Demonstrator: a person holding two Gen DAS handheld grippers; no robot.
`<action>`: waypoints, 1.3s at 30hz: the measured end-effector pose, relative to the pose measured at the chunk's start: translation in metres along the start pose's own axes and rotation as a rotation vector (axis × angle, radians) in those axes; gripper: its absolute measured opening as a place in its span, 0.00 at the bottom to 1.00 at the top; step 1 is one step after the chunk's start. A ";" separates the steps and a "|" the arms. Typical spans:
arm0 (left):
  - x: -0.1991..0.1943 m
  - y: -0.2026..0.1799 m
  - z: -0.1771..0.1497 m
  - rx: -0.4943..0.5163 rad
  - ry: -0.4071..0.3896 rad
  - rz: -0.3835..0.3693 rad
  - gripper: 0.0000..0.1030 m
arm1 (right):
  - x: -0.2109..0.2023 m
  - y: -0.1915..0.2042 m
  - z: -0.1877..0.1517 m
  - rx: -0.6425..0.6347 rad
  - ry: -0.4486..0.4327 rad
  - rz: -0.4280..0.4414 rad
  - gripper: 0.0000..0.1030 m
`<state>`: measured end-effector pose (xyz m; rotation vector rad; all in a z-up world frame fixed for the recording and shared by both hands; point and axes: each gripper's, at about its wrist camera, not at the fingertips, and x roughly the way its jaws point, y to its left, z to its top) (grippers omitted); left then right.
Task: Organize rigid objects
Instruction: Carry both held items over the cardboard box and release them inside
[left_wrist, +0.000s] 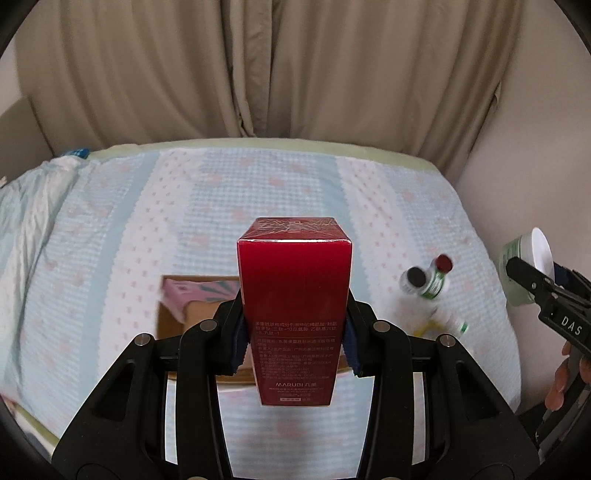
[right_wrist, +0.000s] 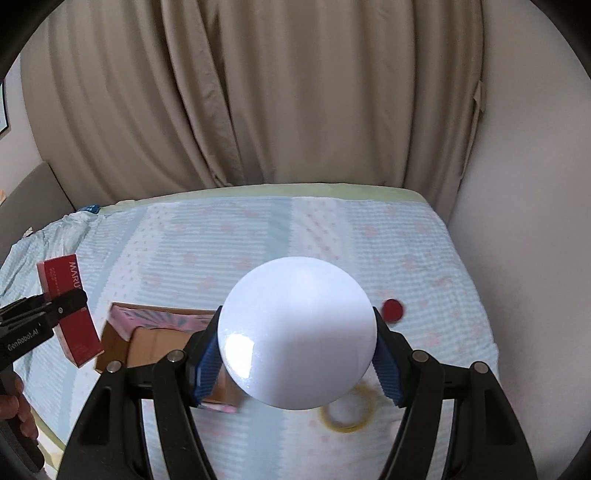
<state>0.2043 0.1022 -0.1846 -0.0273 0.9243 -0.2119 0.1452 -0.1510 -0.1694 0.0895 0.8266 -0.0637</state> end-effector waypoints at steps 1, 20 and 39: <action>0.001 0.012 0.001 0.016 0.006 -0.006 0.37 | 0.001 0.011 0.000 0.007 0.004 -0.003 0.64; 0.137 0.114 -0.031 0.348 0.269 -0.084 0.37 | 0.117 0.181 -0.048 -0.044 0.160 0.005 0.64; 0.276 0.089 -0.068 0.523 0.544 -0.104 0.37 | 0.242 0.194 -0.108 -0.261 0.343 0.090 0.64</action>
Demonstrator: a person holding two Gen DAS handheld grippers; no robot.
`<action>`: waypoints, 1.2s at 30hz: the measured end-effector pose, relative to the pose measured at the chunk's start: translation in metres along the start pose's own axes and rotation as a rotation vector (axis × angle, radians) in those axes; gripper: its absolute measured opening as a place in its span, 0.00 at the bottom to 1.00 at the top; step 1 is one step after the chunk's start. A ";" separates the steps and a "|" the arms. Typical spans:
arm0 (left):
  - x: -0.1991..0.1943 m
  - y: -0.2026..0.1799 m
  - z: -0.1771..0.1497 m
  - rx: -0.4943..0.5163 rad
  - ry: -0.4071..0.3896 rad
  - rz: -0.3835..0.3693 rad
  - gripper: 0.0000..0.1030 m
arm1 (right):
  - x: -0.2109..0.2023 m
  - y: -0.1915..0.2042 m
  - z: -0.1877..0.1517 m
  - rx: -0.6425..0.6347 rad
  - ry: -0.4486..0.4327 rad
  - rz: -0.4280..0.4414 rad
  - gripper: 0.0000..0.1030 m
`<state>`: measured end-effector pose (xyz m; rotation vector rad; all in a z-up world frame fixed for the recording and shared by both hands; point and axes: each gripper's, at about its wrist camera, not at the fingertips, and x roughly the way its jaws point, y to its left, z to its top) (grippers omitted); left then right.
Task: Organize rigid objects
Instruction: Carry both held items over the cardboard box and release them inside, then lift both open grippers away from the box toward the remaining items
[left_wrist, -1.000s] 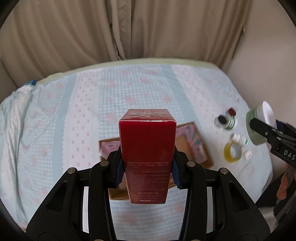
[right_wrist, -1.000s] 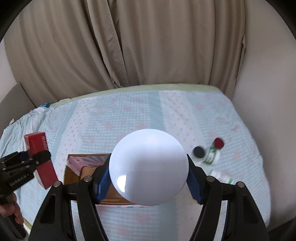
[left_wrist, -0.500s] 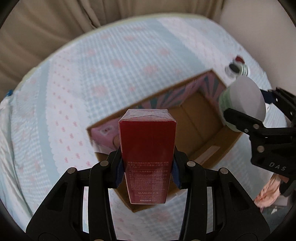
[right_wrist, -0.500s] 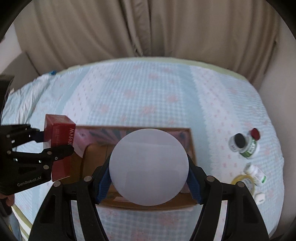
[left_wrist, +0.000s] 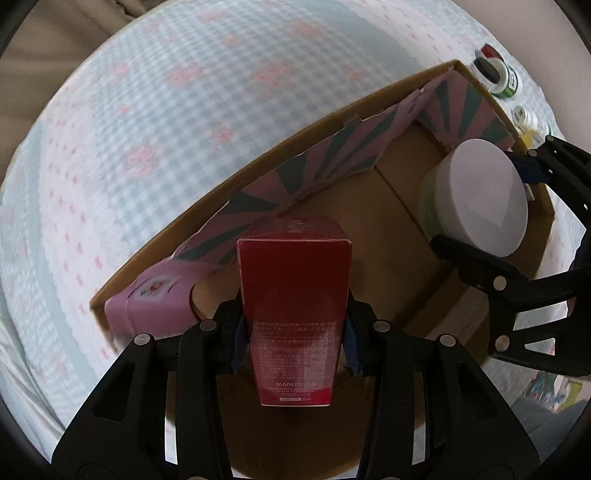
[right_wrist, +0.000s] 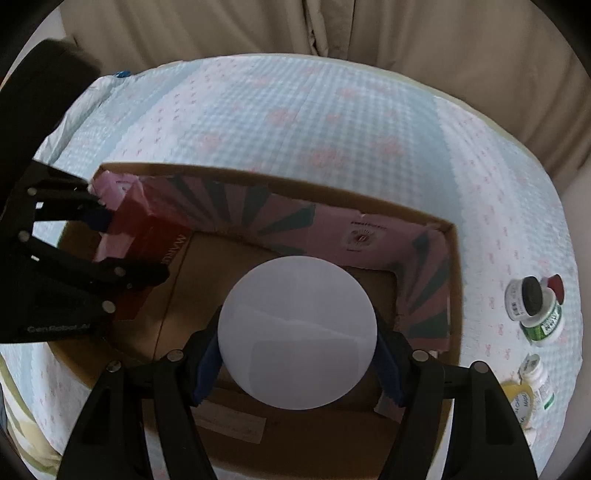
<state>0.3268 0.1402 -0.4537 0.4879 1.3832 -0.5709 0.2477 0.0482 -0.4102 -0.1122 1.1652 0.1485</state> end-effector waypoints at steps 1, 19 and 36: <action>0.001 -0.001 0.002 0.005 -0.001 0.000 0.37 | 0.002 -0.001 0.000 -0.001 0.003 0.006 0.64; -0.026 0.017 0.011 -0.055 -0.041 -0.016 1.00 | 0.000 -0.006 -0.017 -0.037 0.011 0.101 1.00; -0.181 0.010 -0.054 -0.175 -0.257 0.025 1.00 | -0.105 0.007 -0.002 -0.072 -0.076 0.070 1.00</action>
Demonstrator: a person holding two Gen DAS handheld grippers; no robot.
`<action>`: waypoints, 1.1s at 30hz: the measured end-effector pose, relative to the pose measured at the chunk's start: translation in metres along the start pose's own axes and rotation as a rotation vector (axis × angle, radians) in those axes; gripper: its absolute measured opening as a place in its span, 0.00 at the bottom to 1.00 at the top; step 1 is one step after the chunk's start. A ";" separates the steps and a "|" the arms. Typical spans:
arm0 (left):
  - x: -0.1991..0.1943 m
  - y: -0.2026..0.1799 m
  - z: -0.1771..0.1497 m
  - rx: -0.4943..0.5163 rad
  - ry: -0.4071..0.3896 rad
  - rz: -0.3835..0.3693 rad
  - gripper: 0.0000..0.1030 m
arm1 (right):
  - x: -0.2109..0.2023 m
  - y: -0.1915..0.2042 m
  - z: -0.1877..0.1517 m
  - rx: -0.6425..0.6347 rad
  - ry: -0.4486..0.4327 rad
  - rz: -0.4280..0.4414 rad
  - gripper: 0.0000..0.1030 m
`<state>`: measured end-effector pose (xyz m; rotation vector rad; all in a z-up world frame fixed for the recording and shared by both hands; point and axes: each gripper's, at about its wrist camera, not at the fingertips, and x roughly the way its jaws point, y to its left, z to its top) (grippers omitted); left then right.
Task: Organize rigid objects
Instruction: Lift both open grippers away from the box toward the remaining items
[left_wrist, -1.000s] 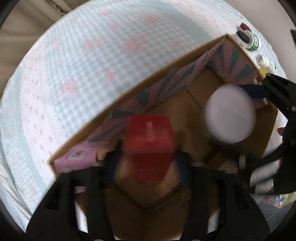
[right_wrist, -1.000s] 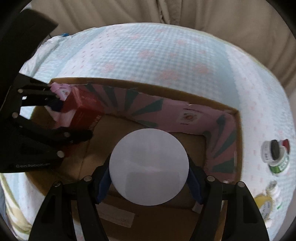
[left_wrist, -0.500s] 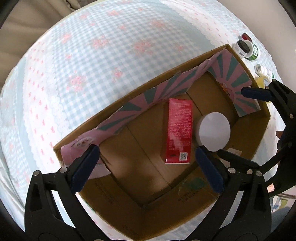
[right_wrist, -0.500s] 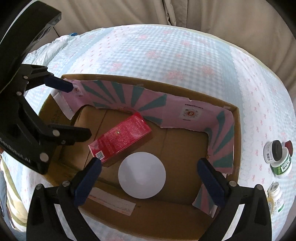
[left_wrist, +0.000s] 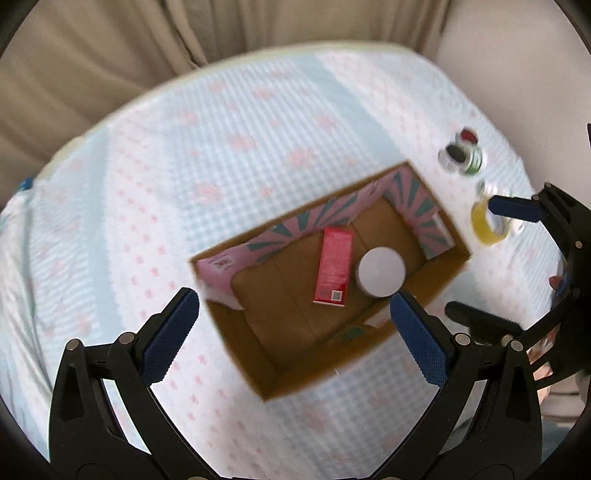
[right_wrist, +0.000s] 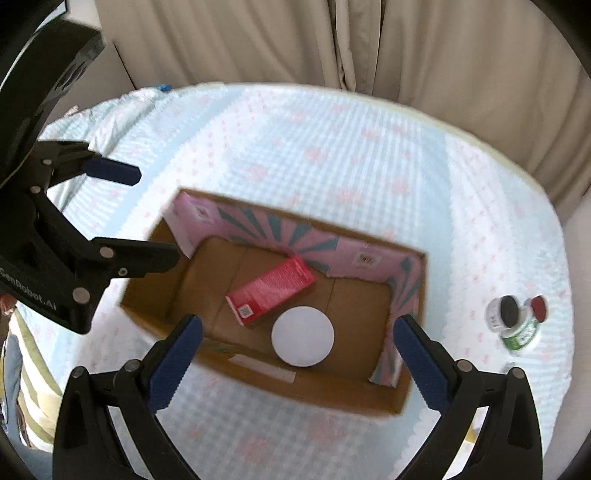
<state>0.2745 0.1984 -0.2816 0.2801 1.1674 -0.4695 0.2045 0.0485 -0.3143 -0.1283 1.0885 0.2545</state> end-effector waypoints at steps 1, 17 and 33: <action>-0.013 -0.002 -0.003 -0.013 -0.018 0.029 1.00 | -0.015 0.002 0.002 0.003 -0.012 -0.003 1.00; -0.154 -0.052 -0.050 -0.197 -0.241 0.171 1.00 | -0.164 -0.016 -0.017 0.282 -0.101 -0.159 1.00; -0.105 -0.255 -0.018 -0.225 -0.181 0.056 1.00 | -0.232 -0.195 -0.091 0.296 -0.161 -0.211 1.00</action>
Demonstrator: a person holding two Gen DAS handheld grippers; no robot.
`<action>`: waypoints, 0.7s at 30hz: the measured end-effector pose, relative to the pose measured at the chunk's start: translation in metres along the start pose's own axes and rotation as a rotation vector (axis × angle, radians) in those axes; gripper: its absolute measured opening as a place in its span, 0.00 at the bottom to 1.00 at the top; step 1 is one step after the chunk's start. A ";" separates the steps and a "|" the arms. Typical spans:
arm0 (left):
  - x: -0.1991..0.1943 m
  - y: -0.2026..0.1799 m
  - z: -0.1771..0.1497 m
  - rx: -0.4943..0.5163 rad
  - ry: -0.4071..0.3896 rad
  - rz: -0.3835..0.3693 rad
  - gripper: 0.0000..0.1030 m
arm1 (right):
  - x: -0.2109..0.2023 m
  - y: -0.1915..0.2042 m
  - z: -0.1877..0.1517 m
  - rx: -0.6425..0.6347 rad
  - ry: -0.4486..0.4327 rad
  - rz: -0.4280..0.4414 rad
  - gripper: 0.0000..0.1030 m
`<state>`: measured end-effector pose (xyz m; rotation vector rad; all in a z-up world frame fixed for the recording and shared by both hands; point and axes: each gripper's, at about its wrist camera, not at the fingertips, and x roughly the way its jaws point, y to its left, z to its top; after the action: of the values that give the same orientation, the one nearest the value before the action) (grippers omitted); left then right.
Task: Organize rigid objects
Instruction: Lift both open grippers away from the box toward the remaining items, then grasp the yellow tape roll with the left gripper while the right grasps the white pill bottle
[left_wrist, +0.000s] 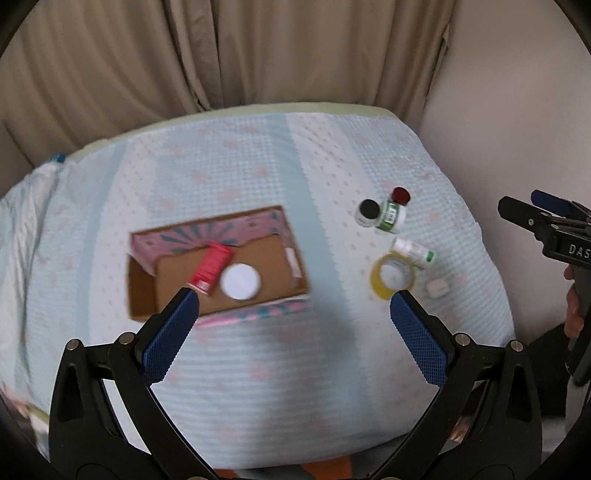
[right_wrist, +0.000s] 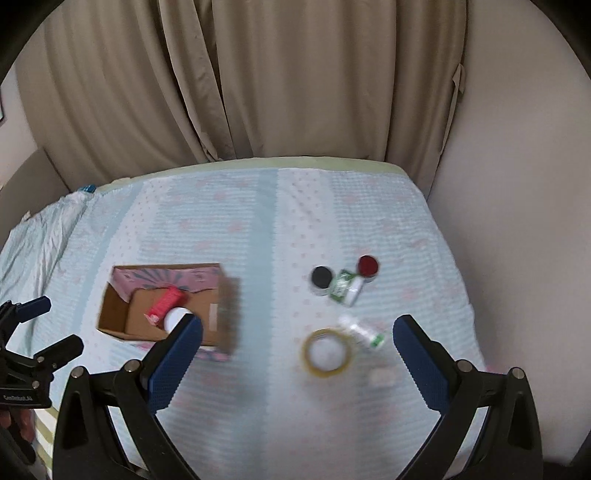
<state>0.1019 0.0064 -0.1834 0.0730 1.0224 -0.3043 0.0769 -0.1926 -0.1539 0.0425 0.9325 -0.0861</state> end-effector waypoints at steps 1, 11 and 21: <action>0.005 -0.014 -0.001 -0.016 -0.003 0.001 1.00 | 0.006 -0.017 0.001 -0.014 0.004 0.011 1.00; 0.101 -0.121 -0.019 -0.053 0.056 -0.003 1.00 | 0.087 -0.123 0.010 -0.171 0.034 0.107 1.00; 0.254 -0.181 -0.077 0.080 0.155 -0.061 1.00 | 0.203 -0.152 -0.036 -0.390 0.103 0.187 1.00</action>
<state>0.1096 -0.2061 -0.4247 0.1396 1.1678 -0.3996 0.1544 -0.3522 -0.3385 -0.2284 1.0305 0.2740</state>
